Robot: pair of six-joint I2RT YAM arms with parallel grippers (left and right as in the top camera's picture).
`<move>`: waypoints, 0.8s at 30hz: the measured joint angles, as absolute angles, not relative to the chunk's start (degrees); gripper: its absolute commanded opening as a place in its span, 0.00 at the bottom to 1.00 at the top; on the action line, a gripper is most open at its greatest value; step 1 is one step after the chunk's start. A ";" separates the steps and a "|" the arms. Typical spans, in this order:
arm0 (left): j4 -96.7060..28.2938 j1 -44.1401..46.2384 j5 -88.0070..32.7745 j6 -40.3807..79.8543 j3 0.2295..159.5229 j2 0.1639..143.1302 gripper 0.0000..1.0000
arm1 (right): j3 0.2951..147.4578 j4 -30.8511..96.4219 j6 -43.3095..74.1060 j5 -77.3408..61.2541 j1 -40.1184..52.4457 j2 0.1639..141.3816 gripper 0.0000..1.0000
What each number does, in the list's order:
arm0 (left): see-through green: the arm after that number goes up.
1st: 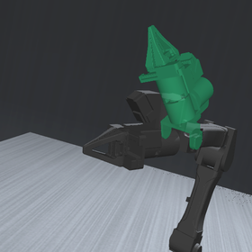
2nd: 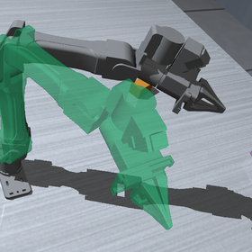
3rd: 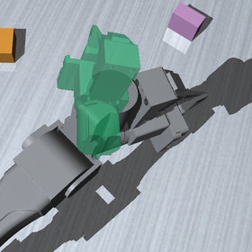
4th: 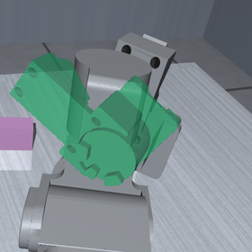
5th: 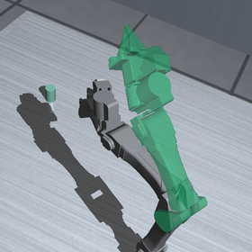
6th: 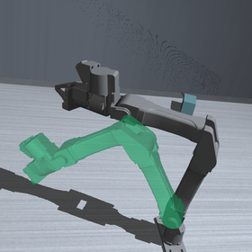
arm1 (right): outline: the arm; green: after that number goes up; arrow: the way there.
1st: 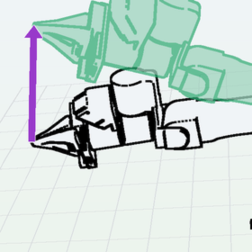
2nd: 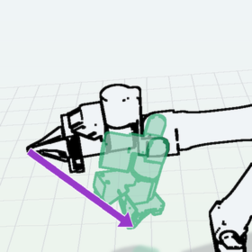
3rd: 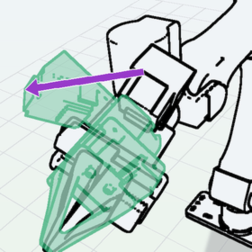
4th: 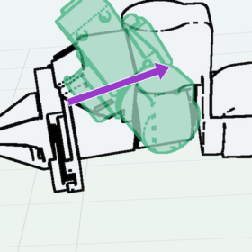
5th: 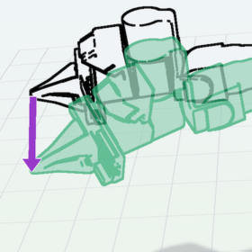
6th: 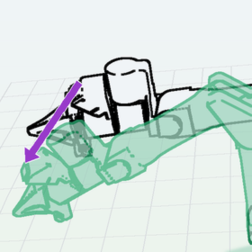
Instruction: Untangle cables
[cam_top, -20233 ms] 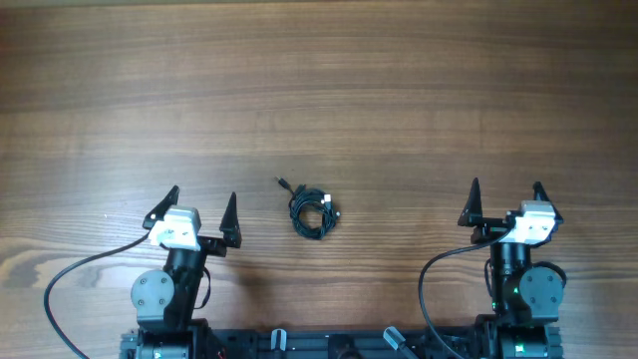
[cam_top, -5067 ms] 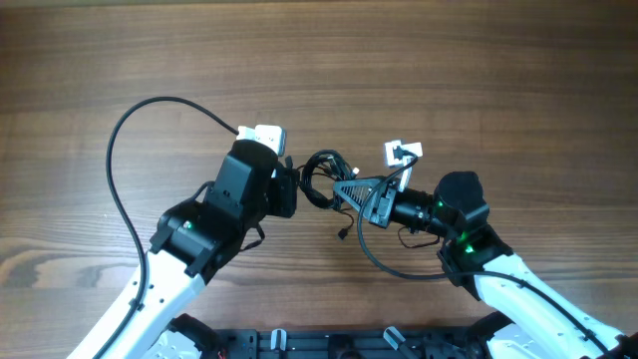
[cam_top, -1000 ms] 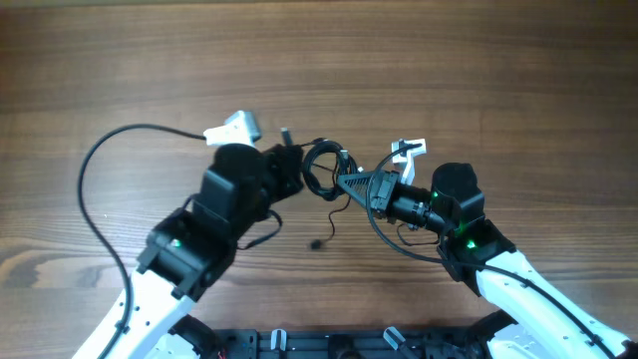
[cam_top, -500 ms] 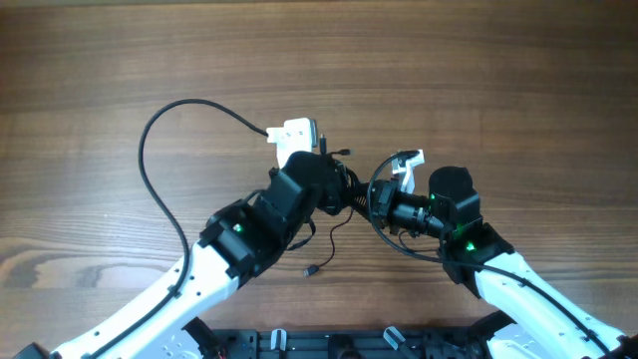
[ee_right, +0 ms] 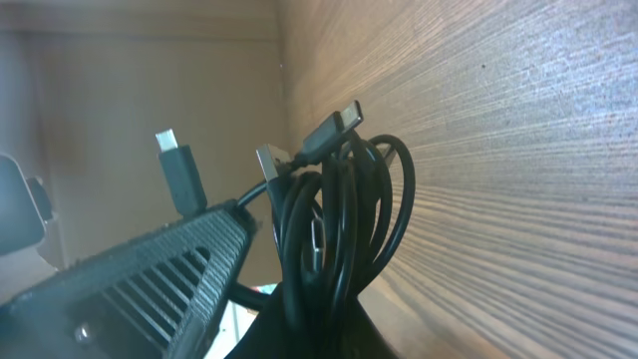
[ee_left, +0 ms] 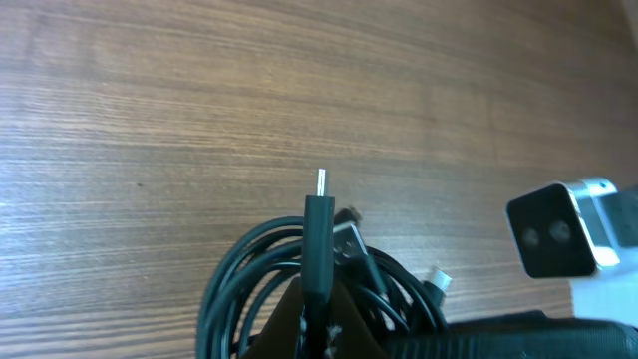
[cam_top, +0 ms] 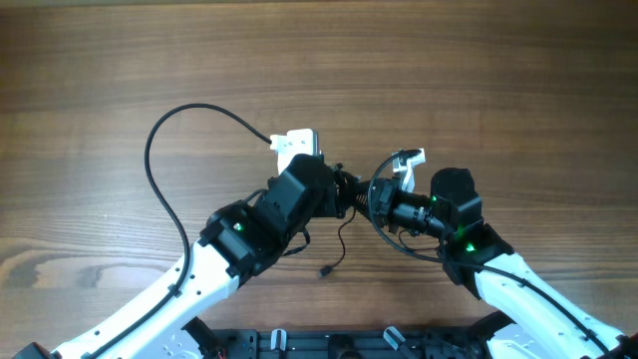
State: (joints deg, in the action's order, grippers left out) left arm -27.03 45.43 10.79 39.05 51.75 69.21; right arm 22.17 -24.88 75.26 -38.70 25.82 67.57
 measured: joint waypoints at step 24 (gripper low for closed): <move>-33.45 48.45 9.52 40.32 51.81 69.10 0.04 | 21.71 -29.23 82.28 -38.02 25.71 67.72 0.04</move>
State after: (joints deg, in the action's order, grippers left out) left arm -33.45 48.45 9.52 40.32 51.81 69.10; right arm 21.71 -29.23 82.28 -38.02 25.71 67.72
